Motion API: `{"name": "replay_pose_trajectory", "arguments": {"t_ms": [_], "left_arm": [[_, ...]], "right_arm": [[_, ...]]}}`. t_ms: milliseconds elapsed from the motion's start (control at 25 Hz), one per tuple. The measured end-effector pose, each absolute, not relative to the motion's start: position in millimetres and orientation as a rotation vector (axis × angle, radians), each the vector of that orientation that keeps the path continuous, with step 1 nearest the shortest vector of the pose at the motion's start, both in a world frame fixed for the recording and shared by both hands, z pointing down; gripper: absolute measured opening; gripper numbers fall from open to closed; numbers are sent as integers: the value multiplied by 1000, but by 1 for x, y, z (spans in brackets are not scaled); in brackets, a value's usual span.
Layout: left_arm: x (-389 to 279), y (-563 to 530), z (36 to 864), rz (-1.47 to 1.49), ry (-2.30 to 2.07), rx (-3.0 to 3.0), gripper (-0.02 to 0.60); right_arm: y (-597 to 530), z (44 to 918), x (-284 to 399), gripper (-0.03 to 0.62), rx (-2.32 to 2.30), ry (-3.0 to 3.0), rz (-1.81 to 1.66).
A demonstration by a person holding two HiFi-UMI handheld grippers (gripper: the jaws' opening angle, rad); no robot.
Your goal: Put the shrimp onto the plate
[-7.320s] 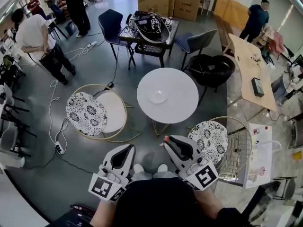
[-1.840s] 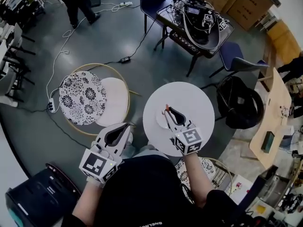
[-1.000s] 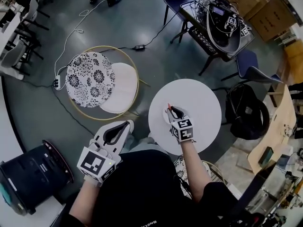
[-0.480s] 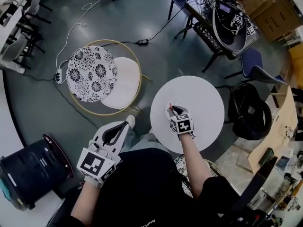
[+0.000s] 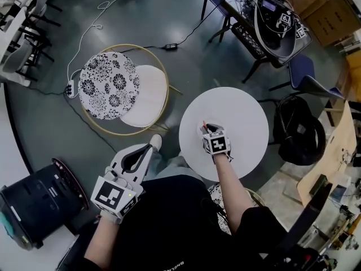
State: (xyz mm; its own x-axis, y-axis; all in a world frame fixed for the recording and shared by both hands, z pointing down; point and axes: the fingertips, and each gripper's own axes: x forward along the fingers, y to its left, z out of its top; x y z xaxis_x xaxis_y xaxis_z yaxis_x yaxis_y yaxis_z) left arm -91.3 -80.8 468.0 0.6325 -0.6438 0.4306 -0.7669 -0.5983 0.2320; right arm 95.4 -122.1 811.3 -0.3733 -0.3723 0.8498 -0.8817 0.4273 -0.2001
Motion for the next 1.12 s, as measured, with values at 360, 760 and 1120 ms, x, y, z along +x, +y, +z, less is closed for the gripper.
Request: {"name": "replay_pose_trajectory", "arguments": {"t_ms": [360, 760, 1120], "left_arm": [[-84, -78, 471, 442, -1104, 2455, 6], [-83, -74, 473, 461, -1095, 2456, 6], [-86, -73, 475, 460, -1099, 2450, 6]], "right_arm": [[-126, 822, 94, 72, 1035, -1914, 873], [-125, 829, 97, 72, 1045, -1893, 864], [-125, 826, 100, 74, 1074, -1885, 858]]}}
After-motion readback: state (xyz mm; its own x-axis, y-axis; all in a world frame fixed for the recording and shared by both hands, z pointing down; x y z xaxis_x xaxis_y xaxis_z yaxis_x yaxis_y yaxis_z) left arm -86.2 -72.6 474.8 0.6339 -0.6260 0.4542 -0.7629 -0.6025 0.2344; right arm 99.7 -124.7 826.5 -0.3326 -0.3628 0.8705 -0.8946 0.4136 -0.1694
